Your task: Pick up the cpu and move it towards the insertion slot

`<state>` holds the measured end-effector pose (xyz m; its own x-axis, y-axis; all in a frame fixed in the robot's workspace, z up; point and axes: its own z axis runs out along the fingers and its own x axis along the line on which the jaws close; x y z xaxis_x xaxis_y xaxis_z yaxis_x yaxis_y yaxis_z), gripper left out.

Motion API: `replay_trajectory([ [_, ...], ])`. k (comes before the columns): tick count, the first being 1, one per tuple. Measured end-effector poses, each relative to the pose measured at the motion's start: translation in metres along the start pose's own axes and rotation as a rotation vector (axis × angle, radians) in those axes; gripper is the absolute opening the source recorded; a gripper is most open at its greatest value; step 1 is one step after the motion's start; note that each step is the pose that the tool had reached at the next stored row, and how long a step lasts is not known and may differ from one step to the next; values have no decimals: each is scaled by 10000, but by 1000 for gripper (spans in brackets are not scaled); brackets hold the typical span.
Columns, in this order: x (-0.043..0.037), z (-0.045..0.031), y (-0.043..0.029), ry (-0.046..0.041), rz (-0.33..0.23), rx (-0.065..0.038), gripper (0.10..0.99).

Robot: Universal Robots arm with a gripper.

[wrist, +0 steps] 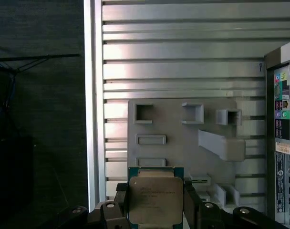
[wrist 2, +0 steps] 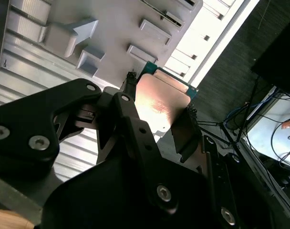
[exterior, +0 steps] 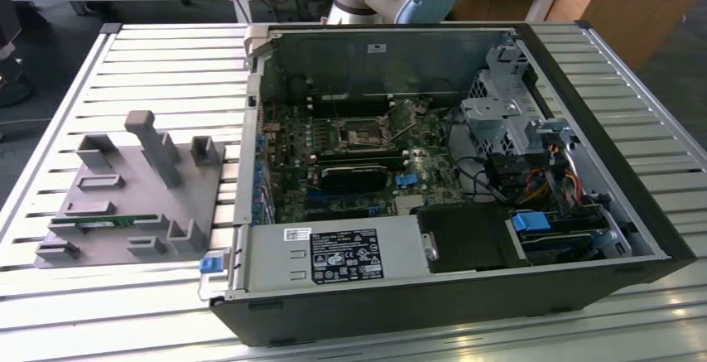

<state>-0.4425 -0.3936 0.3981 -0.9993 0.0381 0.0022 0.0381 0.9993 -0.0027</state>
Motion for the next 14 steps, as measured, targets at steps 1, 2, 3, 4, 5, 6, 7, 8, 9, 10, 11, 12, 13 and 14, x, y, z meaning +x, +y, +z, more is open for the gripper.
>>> replay_trajectory([
  [1,-1,-14,0,0,0,0,541],
  [2,-1,-18,1,0,1,-3,541],
  [3,-8,-17,1,-3,1,-7,541],
  [4,-23,-19,2,-1,1,-6,541],
  [5,-41,-19,2,0,1,-5,541],
  [6,-54,-19,3,-1,1,-6,541],
  [7,-63,-19,3,0,0,-6,541],
  [8,-73,-19,3,0,1,-6,541],
  [9,-86,-19,4,0,1,-6,541],
  [10,-102,-20,4,1,1,-5,541],
  [11,-120,-20,5,1,1,-5,541],
  [12,-137,-20,6,2,1,-5,541],
  [13,-154,-19,6,0,1,-6,541],
  [14,-168,-19,7,0,1,-7,541],
])
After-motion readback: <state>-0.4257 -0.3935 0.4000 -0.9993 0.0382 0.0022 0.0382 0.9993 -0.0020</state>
